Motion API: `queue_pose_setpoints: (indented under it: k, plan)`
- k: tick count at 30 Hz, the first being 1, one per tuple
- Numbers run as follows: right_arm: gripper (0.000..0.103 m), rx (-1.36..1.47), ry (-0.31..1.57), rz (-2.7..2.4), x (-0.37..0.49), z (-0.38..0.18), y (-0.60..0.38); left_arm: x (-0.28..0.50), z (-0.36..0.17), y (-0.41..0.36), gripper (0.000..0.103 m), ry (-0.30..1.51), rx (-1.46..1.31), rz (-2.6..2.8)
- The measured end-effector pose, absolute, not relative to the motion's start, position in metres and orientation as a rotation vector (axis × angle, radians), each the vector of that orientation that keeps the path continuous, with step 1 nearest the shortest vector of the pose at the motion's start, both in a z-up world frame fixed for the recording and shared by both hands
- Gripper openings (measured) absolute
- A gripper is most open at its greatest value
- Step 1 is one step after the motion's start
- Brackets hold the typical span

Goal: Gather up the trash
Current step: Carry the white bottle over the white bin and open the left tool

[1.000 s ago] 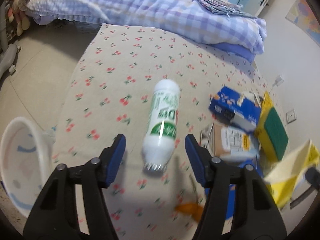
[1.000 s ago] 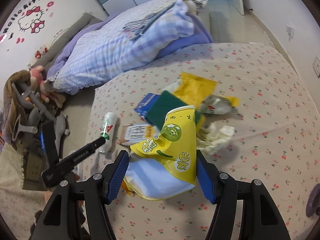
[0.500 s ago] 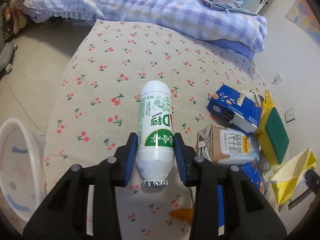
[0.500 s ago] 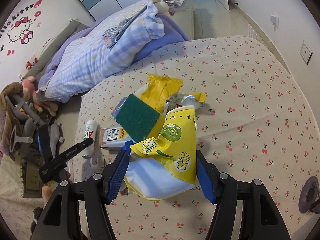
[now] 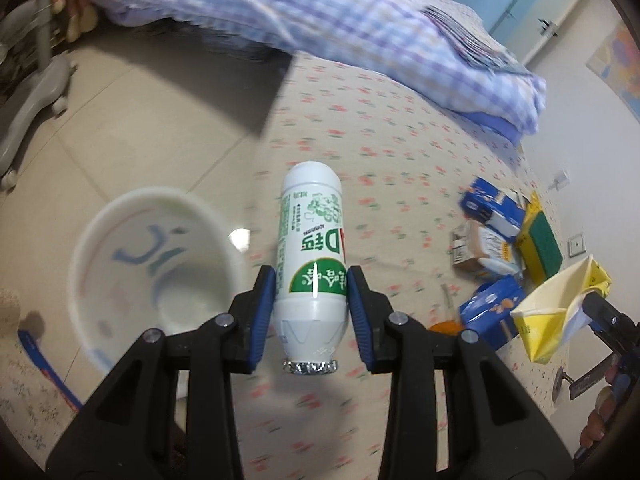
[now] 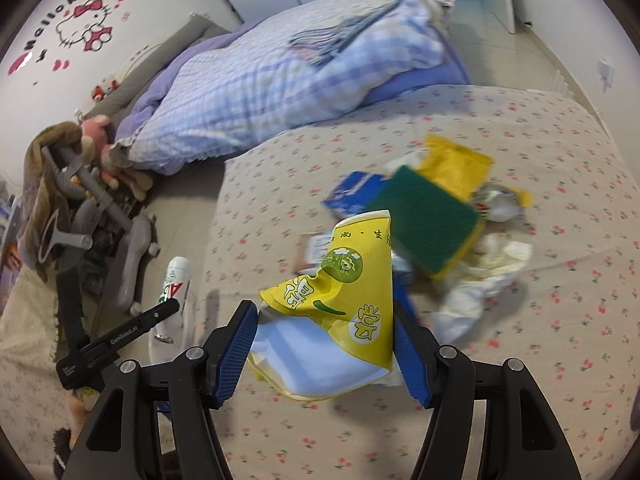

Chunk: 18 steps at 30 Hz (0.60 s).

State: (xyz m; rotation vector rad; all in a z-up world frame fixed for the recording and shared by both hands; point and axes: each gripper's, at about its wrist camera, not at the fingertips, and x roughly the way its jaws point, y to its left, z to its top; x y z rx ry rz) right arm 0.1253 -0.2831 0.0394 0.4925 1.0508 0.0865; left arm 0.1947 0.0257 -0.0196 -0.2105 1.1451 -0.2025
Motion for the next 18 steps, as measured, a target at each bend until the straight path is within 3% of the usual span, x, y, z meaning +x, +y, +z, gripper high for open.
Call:
queue_pose_setpoints:
  k: [8, 18]
  plan:
    - [0.067, 0.424, 1.076, 0.183, 0.154, 0.033, -0.197, 0.178, -0.033, 0.098, 0.039, 1.186, -0.242, -0.097]
    - [0.067, 0.415, 1.103, 0.263, 0.189, 0.008, -0.112, 0.176, -0.06, 0.132, 0.039, 1.265, -0.266, -0.049]
